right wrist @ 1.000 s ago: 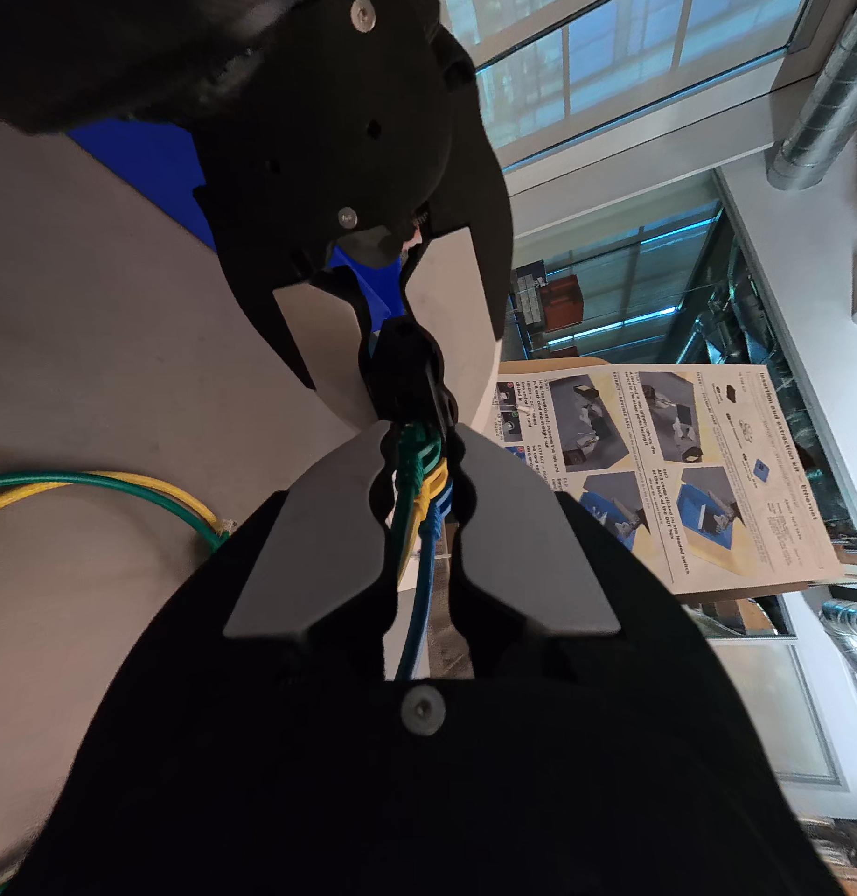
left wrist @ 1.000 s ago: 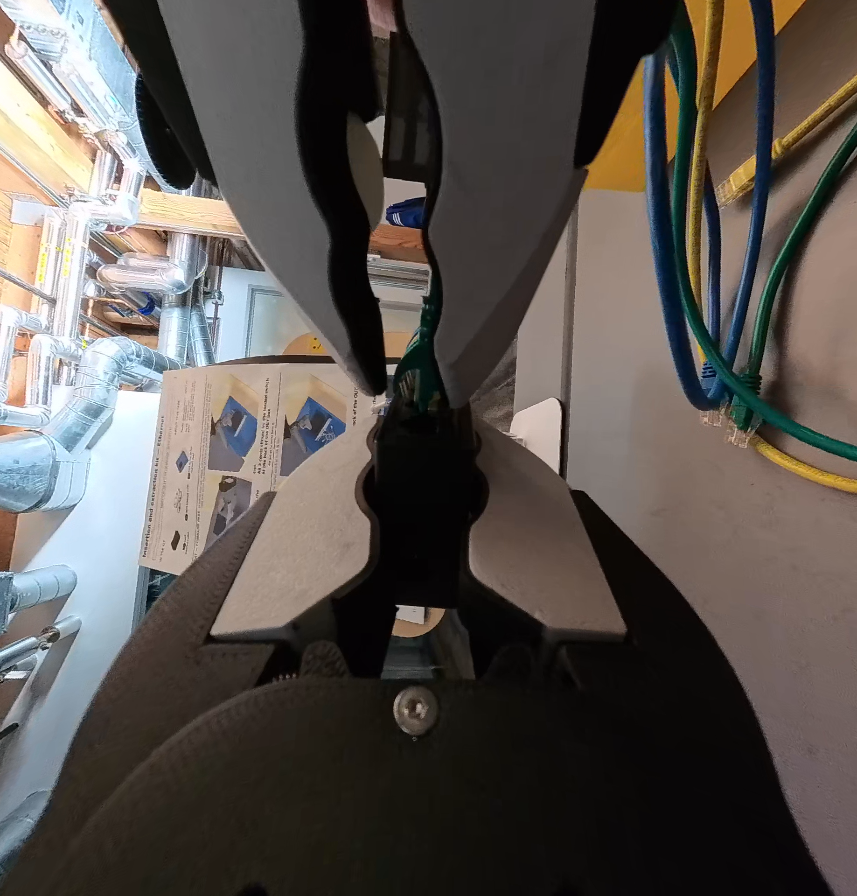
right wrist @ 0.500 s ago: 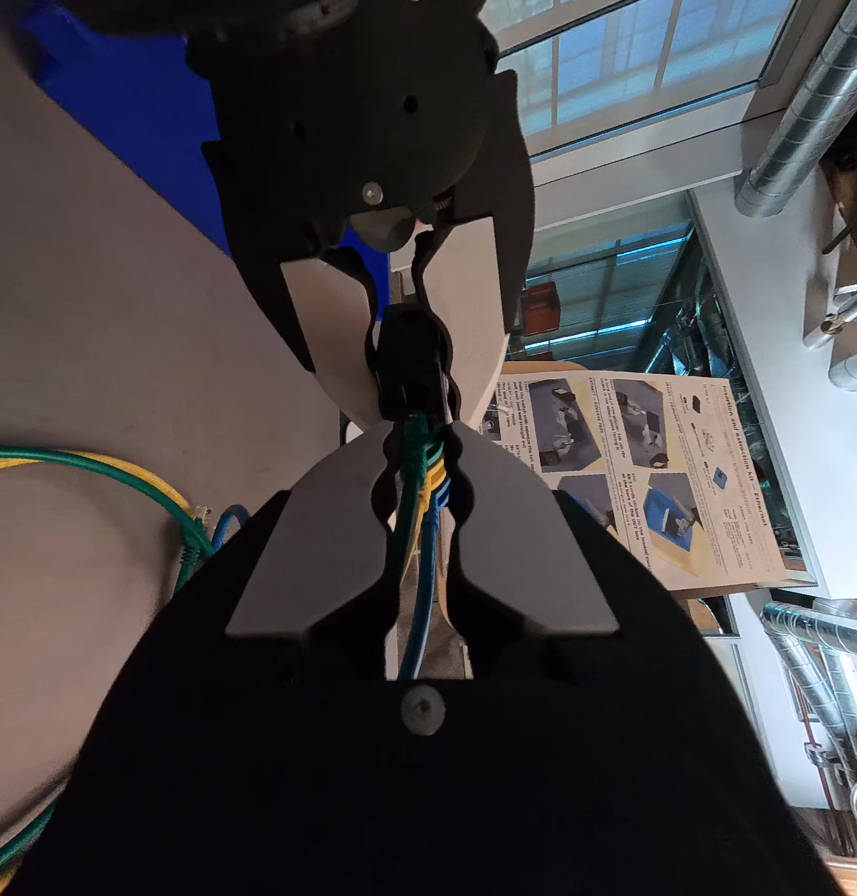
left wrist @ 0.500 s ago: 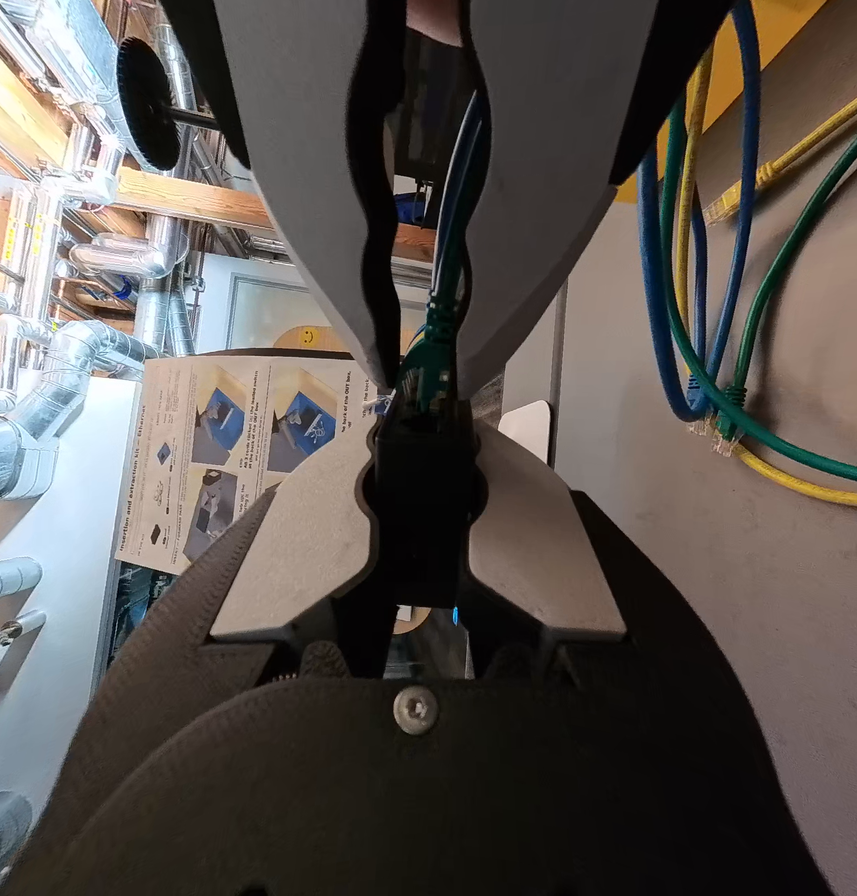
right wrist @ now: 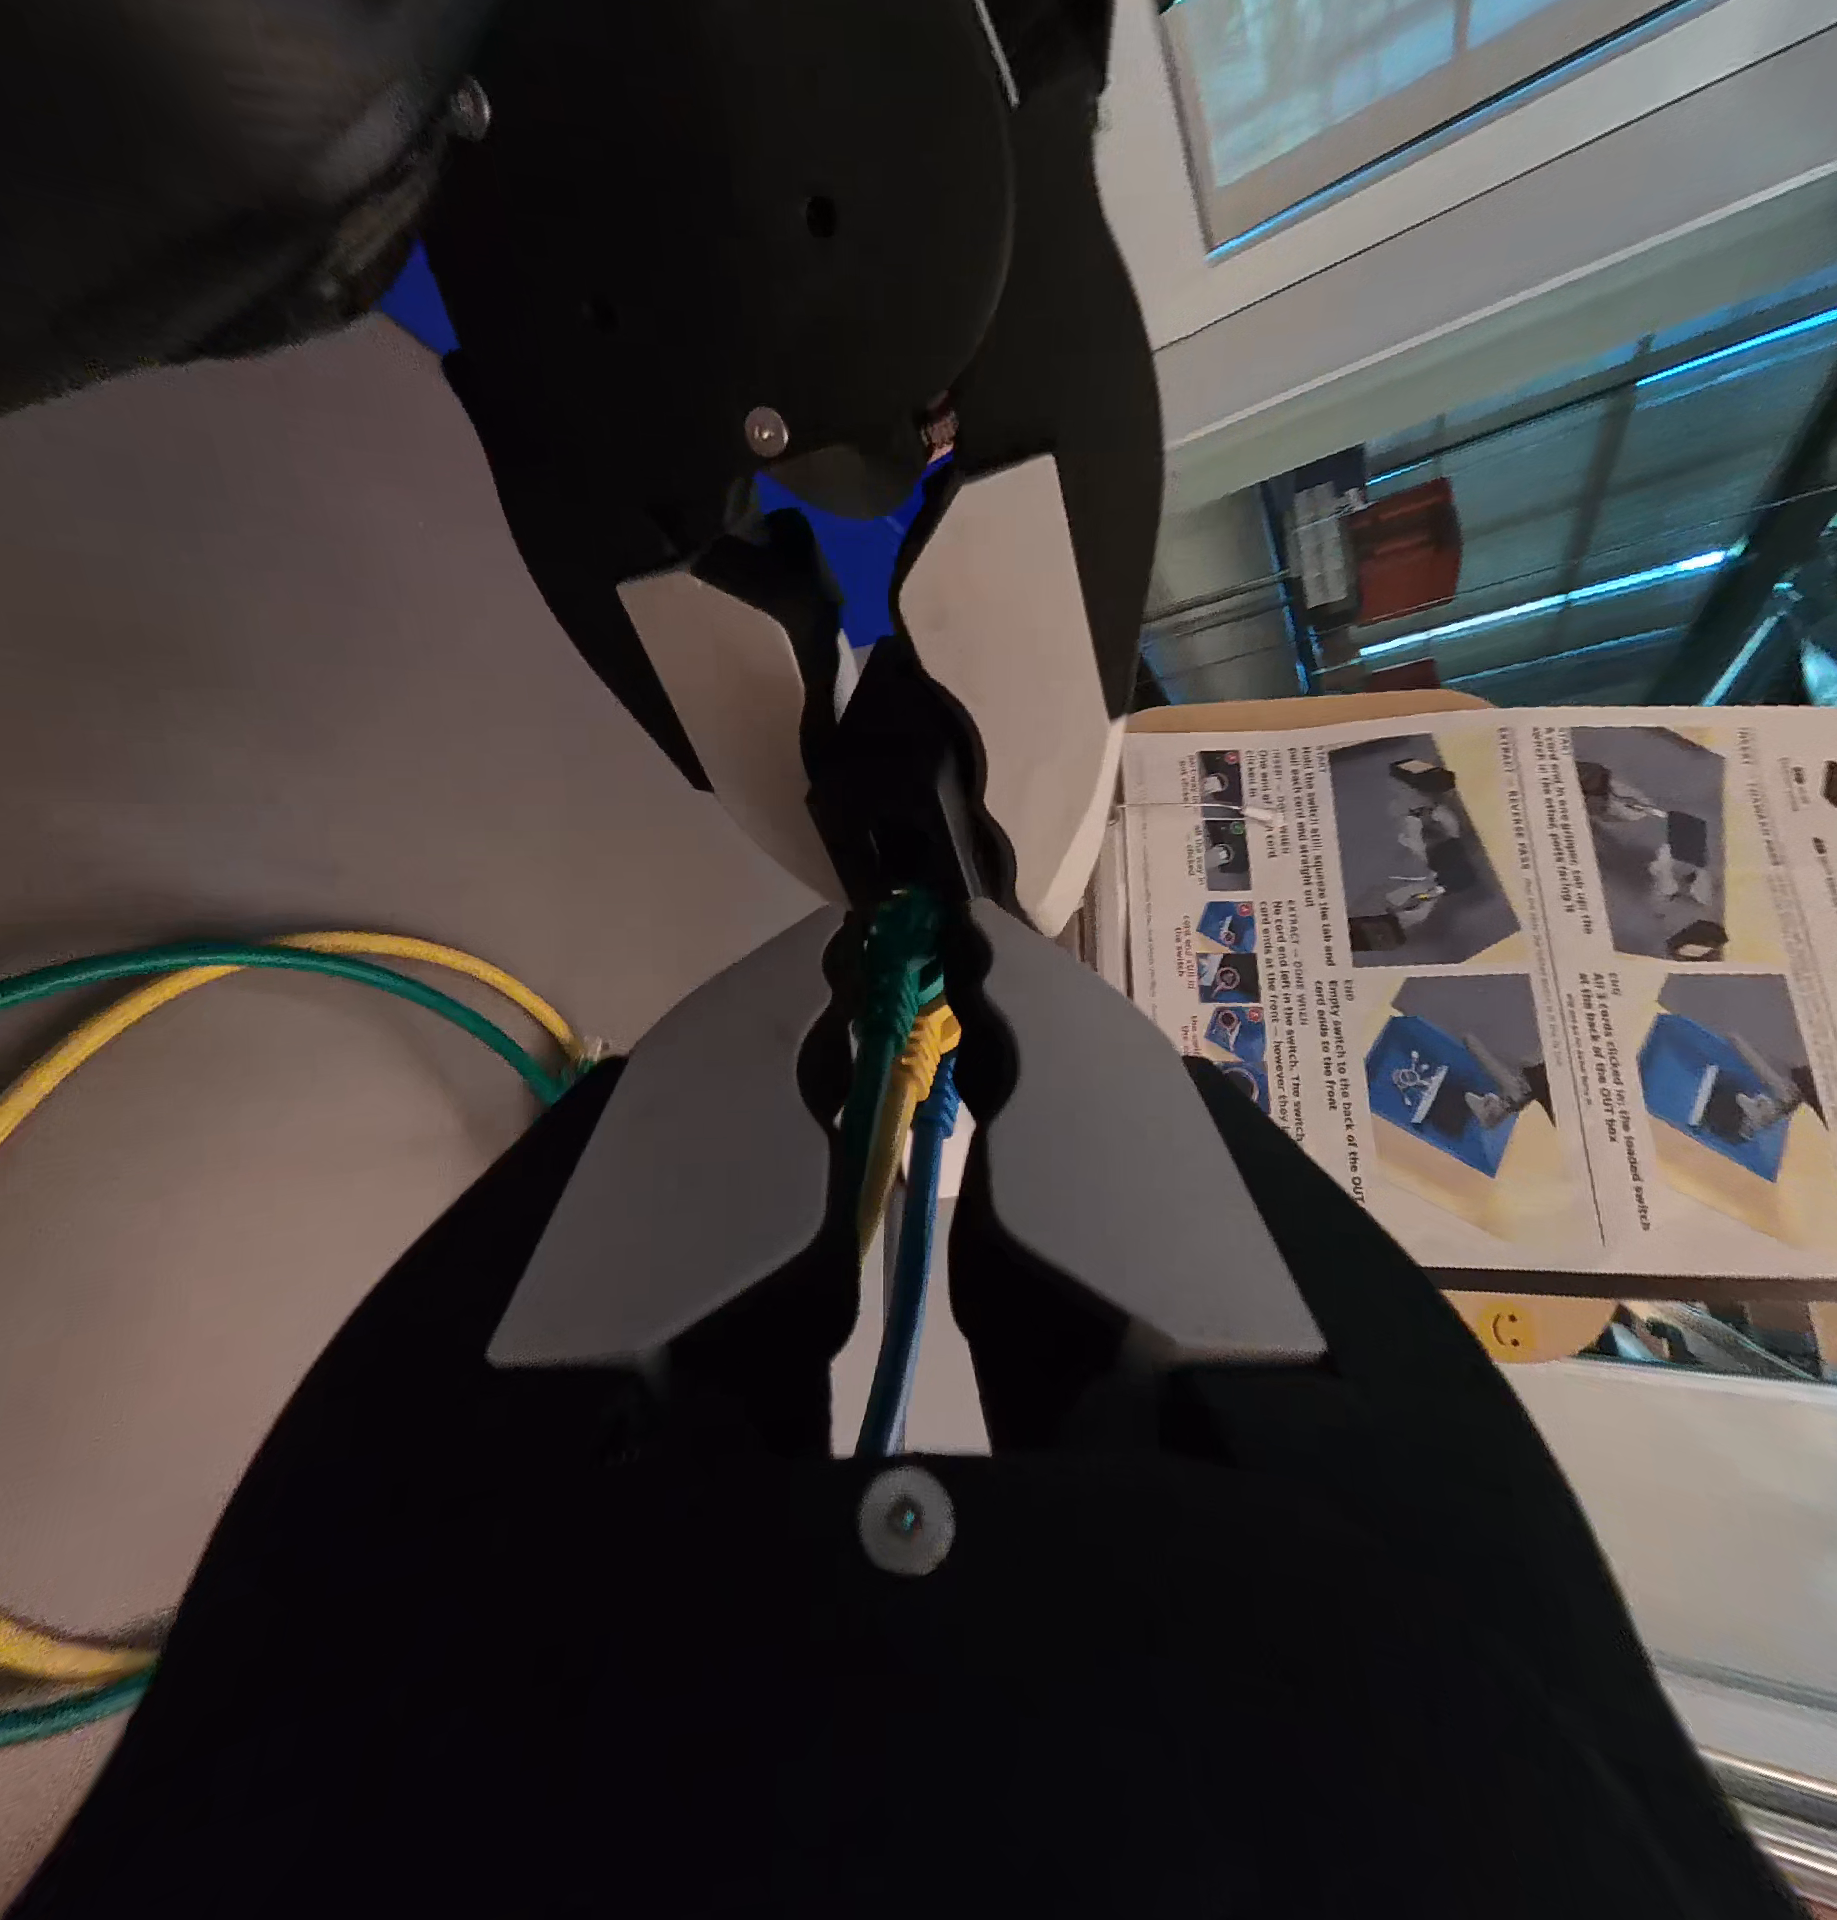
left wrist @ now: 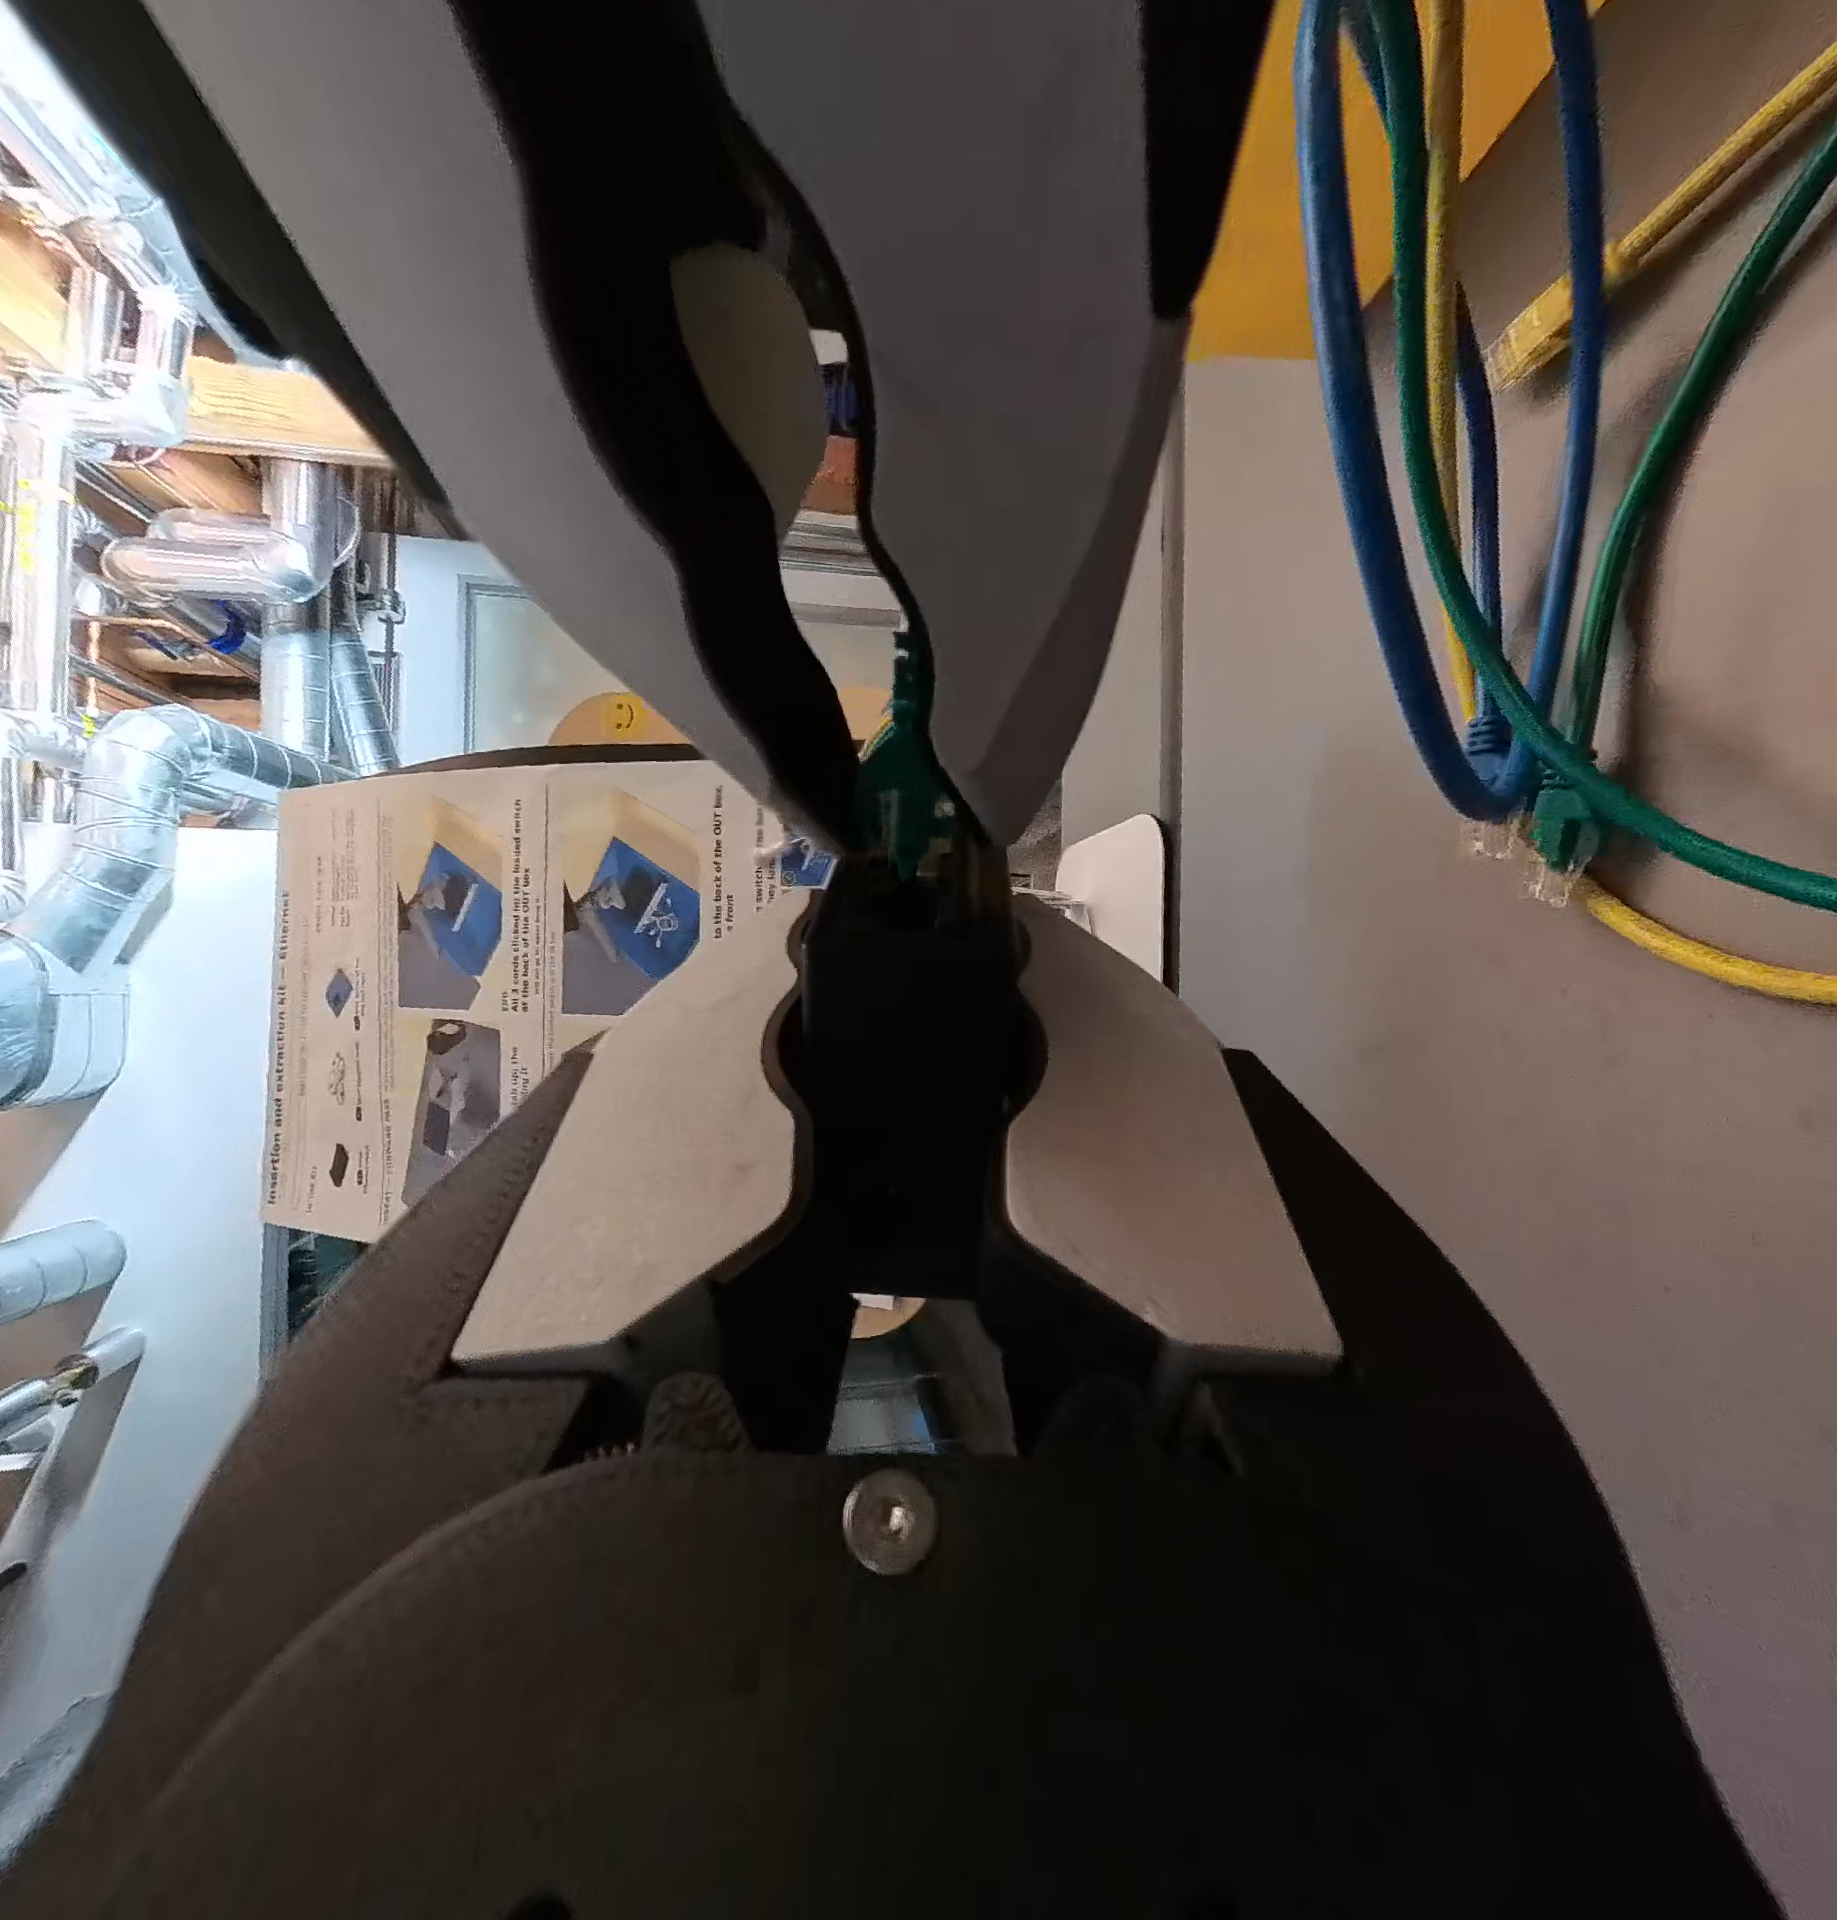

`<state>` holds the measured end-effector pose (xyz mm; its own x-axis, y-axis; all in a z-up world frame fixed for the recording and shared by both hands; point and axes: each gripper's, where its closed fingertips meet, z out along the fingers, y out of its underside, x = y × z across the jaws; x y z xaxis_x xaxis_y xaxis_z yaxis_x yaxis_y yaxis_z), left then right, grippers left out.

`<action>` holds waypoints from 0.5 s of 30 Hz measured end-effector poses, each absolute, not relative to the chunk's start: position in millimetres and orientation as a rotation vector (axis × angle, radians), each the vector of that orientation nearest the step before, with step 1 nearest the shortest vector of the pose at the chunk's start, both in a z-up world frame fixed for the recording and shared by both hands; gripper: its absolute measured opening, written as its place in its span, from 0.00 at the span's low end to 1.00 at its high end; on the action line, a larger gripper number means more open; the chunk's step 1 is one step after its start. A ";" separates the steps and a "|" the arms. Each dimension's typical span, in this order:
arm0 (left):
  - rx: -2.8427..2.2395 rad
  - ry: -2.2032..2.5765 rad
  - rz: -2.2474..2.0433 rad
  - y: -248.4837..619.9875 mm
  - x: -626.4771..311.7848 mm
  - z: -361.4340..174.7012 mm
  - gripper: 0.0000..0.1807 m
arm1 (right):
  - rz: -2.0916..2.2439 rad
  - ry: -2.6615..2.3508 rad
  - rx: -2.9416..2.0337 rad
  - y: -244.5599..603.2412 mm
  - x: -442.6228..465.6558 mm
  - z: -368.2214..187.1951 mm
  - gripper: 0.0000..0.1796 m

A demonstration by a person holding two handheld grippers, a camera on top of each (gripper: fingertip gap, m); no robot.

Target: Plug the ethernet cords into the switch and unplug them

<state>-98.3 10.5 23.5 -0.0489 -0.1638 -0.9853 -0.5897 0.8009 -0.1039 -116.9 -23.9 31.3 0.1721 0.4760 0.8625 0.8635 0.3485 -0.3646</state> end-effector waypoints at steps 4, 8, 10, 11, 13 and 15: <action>-0.649 1.596 0.337 12.8 -101.0 28.5 0.16 | -0.413 -1.587 -1.349 -21.3 -119.1 37.5 0.09; -0.688 1.601 0.272 13.0 -102.1 29.3 0.16 | -0.437 -1.716 -1.400 -20.0 -120.4 40.9 0.09; -0.690 1.601 0.230 10.9 -100.9 27.8 0.15 | -0.455 -1.767 -1.425 -20.9 -119.5 40.8 0.09; -0.682 1.610 0.228 9.5 -100.3 26.6 0.15 | -0.461 -1.788 -1.436 -22.1 -118.9 39.9 0.09; -0.680 1.612 0.229 6.6 -99.5 27.5 0.16 | -0.474 -1.814 -1.452 -25.3 -117.6 39.1 0.09; -0.680 1.622 0.205 1.7 -97.8 28.3 0.16 | -0.453 -1.831 -1.483 -30.2 -116.2 40.5 0.09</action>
